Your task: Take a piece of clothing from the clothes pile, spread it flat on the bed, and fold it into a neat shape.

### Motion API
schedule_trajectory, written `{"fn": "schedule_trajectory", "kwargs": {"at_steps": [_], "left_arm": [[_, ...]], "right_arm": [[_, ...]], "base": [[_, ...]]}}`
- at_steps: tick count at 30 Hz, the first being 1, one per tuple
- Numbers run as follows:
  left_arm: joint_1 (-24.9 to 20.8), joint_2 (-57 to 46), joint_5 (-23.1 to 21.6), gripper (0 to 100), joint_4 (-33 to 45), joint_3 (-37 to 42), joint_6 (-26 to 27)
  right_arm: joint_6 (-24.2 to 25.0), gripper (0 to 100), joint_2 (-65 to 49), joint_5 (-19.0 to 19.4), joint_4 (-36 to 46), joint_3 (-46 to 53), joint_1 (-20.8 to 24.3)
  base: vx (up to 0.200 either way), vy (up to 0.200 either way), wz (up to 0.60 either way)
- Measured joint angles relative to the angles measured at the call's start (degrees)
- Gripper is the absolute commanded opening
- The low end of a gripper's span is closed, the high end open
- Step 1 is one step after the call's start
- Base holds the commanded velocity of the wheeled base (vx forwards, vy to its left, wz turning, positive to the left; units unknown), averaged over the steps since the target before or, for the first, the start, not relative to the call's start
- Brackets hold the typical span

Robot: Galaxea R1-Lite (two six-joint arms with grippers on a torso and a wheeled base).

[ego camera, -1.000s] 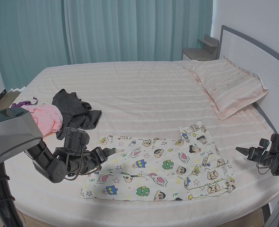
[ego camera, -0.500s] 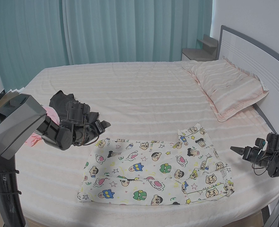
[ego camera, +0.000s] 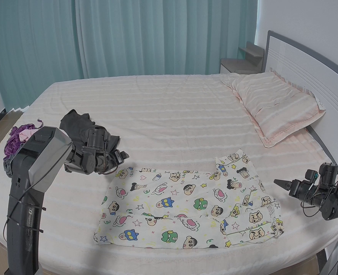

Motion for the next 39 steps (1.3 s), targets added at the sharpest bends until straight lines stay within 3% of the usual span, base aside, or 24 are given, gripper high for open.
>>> {"fn": "schedule_trajectory", "kwargs": {"at_steps": [21, 22, 32, 39], "left_arm": [[-2.8, 4.7, -0.5, 100, 0.0, -3.9, -0.2], [-2.8, 4.7, -0.5, 0, 0.0, -4.0, -0.2], [-2.7, 4.8, -1.6, 0, 0.2, -3.9, -1.1], [-2.1, 4.7, -1.3, 0, 0.0, -3.8, -3.6]], "right_arm": [[-0.1, 100, 0.5, -0.1, -0.8, 1.1, 0.2], [-0.1, 100, 0.5, -0.1, -0.8, 0.9, 0.2], [0.1, 100, 2.1, -1.6, 0.1, -3.7, 2.3], [0.9, 100, 5.2, -3.7, 5.0, -13.1, 6.0]], "base": [[0.000, 0.000, 0.00], [0.000, 0.000, 0.00], [0.000, 0.000, 0.00], [0.000, 0.000, 0.00]]}}
